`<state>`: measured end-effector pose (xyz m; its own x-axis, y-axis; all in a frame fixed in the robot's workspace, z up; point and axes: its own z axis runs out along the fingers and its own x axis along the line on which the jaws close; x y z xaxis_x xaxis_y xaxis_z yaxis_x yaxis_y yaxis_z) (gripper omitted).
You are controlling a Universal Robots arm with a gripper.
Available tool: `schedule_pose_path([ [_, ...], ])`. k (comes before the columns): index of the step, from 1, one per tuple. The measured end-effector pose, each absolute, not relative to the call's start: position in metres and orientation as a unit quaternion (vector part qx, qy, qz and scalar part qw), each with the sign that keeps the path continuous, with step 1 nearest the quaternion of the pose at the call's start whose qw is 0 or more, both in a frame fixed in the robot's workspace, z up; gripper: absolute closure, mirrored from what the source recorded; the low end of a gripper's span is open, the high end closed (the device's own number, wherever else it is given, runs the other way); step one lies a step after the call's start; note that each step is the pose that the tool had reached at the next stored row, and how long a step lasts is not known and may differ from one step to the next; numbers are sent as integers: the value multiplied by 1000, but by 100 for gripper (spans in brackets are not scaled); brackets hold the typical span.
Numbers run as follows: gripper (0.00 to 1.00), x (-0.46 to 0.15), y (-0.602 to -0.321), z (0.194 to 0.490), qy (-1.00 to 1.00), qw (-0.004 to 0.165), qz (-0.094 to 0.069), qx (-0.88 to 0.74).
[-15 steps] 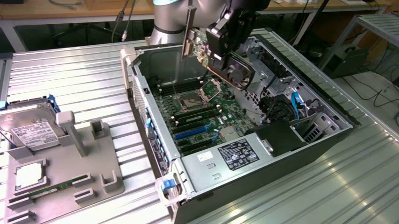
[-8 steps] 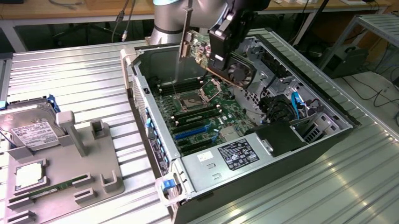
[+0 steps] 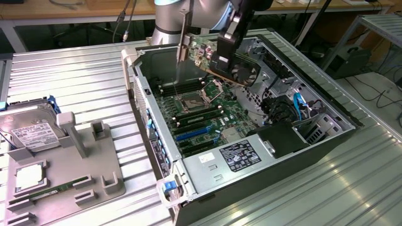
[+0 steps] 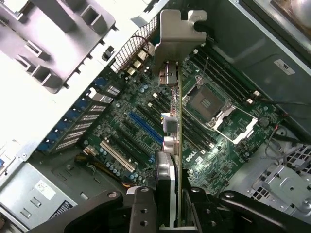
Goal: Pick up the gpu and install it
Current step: 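Insert the gpu into the slot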
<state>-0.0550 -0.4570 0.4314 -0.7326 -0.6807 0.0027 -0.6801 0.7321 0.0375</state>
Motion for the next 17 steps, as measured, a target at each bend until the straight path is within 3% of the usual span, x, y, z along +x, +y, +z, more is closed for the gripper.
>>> schedule_pose_path([
  [17, 72, -54, -457, 431, -878, 9, -18, 479],
])
